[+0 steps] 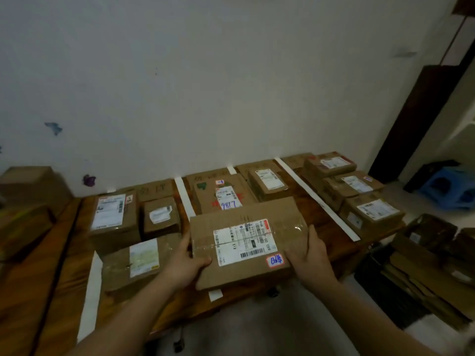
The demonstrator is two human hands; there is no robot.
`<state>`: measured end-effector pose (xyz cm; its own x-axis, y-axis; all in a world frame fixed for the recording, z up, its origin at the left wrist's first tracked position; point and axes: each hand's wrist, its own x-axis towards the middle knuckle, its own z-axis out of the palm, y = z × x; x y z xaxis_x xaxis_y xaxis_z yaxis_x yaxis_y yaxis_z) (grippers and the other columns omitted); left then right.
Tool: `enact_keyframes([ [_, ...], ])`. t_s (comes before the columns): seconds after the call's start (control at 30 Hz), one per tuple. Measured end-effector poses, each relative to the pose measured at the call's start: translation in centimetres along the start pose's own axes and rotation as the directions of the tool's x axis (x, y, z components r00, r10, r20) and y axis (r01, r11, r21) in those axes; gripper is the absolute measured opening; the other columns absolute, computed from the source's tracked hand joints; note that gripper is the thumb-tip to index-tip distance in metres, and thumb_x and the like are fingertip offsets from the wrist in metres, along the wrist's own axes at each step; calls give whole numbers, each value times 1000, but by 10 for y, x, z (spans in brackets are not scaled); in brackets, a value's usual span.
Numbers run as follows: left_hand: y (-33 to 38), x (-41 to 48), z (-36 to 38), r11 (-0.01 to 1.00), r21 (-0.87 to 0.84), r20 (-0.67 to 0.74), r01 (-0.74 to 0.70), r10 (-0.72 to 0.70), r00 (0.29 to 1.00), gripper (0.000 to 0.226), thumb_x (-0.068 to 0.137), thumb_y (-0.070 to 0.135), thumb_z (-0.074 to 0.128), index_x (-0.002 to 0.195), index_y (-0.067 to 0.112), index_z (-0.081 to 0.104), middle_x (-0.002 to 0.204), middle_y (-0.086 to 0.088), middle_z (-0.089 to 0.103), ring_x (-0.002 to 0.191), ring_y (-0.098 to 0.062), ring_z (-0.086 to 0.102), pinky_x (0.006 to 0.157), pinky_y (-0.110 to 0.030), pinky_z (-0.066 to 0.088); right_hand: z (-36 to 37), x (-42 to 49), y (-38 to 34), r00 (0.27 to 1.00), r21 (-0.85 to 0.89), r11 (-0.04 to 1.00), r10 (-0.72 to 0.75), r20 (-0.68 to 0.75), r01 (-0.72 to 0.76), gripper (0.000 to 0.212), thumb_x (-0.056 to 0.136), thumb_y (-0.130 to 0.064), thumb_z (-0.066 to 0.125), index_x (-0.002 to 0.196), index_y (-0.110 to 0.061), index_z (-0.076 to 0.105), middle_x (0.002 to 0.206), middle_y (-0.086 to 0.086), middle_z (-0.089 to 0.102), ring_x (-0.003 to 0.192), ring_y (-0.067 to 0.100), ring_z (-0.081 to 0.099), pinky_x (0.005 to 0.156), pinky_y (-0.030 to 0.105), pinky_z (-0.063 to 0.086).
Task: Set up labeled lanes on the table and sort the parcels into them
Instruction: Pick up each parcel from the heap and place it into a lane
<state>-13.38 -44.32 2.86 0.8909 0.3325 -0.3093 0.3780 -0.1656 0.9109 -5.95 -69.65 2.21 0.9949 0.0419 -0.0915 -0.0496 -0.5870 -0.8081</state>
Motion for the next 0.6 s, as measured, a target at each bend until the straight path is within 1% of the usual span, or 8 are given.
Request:
enact_keyframes([
  [0.03, -4, 2, 6, 1000, 8, -10, 5, -5, 1000, 79, 82, 12, 69, 146, 30, 26, 133, -1, 52, 122, -22, 50, 100, -40, 44, 3, 7, 1, 1000, -37, 999, 14, 18, -13, 89, 86, -41, 65, 152, -25, 9, 149, 8, 27, 129, 28, 41, 101, 45, 40],
  [0.1, -12, 5, 17, 999, 34, -61, 14, -11, 998, 78, 82, 12, 69, 146, 26, 25, 134, -1, 51, 124, -21, 48, 99, -39, 43, 10, 21, 8, 997, -95, 995, -6, 77, 13, 93, 80, -45, 70, 151, -22, 14, 144, 11, 35, 127, 29, 43, 102, 47, 42],
  [0.17, -19, 14, 27, 997, 66, -124, 30, -21, 992, 78, 82, 15, 70, 144, 24, 25, 135, 0, 50, 125, -21, 47, 100, -38, 42, 16, 37, 21, 989, -136, 989, -30, 147, 50, 97, 74, -58, 69, 149, -26, 17, 142, 11, 39, 126, 29, 46, 100, 45, 44],
  [0.2, -22, 19, 32, 996, 73, -155, 47, -36, 987, 75, 82, 14, 70, 143, 23, 26, 135, -1, 49, 126, -21, 47, 101, -39, 42, 19, 48, 31, 984, -148, 988, -26, 175, 53, 98, 74, -61, 67, 150, -28, 14, 144, 11, 37, 127, 29, 45, 101, 44, 44],
  [0.3, -33, 35, 56, 988, 106, -207, 114, -90, 974, 68, 82, 16, 70, 138, 25, 32, 139, -1, 44, 127, -21, 44, 104, -41, 43, 20, 78, 52, 953, -222, 975, 54, 298, 14, 92, 86, -51, 60, 152, -29, 0, 151, 13, 24, 133, 31, 37, 103, 43, 39],
  [0.37, -41, 40, 64, 979, 134, -199, 150, -122, 972, 66, 82, 20, 70, 137, 29, 36, 142, -2, 41, 127, -21, 44, 102, -44, 46, 21, 87, 62, 940, -259, 965, 65, 336, 26, 90, 89, -50, 57, 151, -31, -5, 153, 13, 22, 133, 31, 37, 103, 44, 39],
  [0.5, -42, 48, 78, 966, 119, -204, 232, -205, 957, 73, 81, 18, 71, 142, 28, 32, 144, -3, 38, 129, -23, 43, 101, -41, 47, 22, 107, 78, 907, -261, 965, 80, 414, 34, 92, 90, -46, 58, 150, -34, -9, 151, 12, 20, 131, 30, 39, 101, 41, 41],
  [0.6, -41, 54, 83, 951, 166, -197, 260, -227, 954, 84, 78, 17, 74, 146, 26, 25, 148, -2, 33, 132, -23, 38, 105, -40, 42, 26, 121, 84, 884, -244, 962, 8, 467, 120, 87, 91, -47, 56, 150, -32, -7, 148, 10, 22, 128, 26, 40, 102, 38, 43],
])
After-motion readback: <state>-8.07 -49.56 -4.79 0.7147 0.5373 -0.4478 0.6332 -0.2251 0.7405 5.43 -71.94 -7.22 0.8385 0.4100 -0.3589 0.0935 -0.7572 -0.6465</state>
